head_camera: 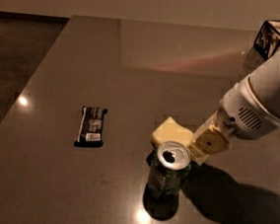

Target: Move sponge near green can

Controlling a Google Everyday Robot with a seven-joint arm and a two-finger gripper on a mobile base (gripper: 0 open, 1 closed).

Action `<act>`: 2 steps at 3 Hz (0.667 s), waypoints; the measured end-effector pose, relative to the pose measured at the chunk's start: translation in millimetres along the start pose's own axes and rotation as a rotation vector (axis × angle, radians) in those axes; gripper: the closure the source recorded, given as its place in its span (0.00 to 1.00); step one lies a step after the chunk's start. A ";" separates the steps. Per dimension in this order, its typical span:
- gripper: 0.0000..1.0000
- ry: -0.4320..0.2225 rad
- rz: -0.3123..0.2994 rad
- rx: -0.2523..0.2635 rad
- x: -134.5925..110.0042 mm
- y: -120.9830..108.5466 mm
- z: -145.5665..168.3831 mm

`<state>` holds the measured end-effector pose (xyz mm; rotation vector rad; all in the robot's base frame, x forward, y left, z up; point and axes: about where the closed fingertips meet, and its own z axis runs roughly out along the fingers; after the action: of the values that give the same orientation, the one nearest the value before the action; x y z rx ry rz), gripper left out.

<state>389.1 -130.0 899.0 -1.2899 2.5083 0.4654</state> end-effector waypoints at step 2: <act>0.27 0.043 0.010 0.018 14.8 7.6 2.4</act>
Offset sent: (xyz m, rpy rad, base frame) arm -0.0126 -0.0059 -0.0072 -0.0382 0.0184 -0.0091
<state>374.8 -135.7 892.3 -1.2947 2.5497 0.4210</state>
